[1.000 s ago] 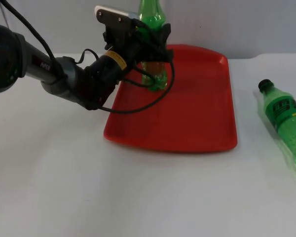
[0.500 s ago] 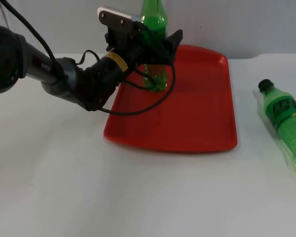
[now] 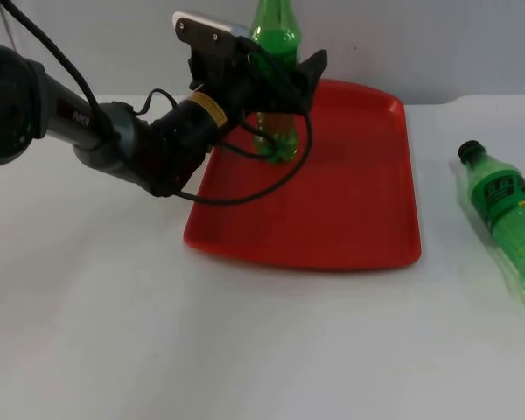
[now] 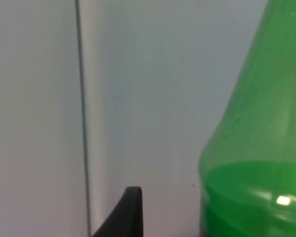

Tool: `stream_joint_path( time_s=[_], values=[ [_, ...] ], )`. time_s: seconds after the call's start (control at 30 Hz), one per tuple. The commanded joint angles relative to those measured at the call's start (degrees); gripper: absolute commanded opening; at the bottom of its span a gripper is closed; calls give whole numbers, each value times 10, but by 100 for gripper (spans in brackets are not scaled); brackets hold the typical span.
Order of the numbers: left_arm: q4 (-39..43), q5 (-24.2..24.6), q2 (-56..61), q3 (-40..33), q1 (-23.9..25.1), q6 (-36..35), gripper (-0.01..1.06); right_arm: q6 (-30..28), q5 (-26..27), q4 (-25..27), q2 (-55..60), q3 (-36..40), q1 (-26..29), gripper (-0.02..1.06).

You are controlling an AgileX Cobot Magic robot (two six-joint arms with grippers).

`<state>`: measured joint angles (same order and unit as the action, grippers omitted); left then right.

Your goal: Place the bottle upright on the tray.

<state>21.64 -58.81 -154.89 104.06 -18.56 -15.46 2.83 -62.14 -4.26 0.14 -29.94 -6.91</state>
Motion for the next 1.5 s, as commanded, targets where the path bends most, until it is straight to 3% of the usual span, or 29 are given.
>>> stream_joint_path(
  time_s=[0.0, 0.33, 0.5, 0.6, 0.73, 0.9, 1.13, 1.47],
  values=[
    [20, -7, 1, 2, -2, -18, 105, -3, 4, 1, -1, 4, 3, 105],
    [33, 10, 8, 2, -2, -29, 105, -3, 4, 1, -1, 4, 3, 105],
    [35, 68, 24, 2, -2, -29, 105, -3, 4, 1, -1, 4, 3, 105],
    [44, 76, 31, 2, -2, -32, 105, -3, 4, 1, -1, 4, 3, 105],
    [81, 122, 51, 2, -2, -86, 105, -3, 4, 1, -1, 4, 3, 105],
    [92, 168, 61, 2, -2, -91, 105, -3, 4, 1, -1, 4, 3, 105],
    [95, 184, 66, 2, 4, -139, 105, -3, 4, 1, -1, 4, 3, 105],
    [197, 213, 74, 2, 15, -242, 105, -3, 4, 1, -1, 4, 3, 105]
  ],
)
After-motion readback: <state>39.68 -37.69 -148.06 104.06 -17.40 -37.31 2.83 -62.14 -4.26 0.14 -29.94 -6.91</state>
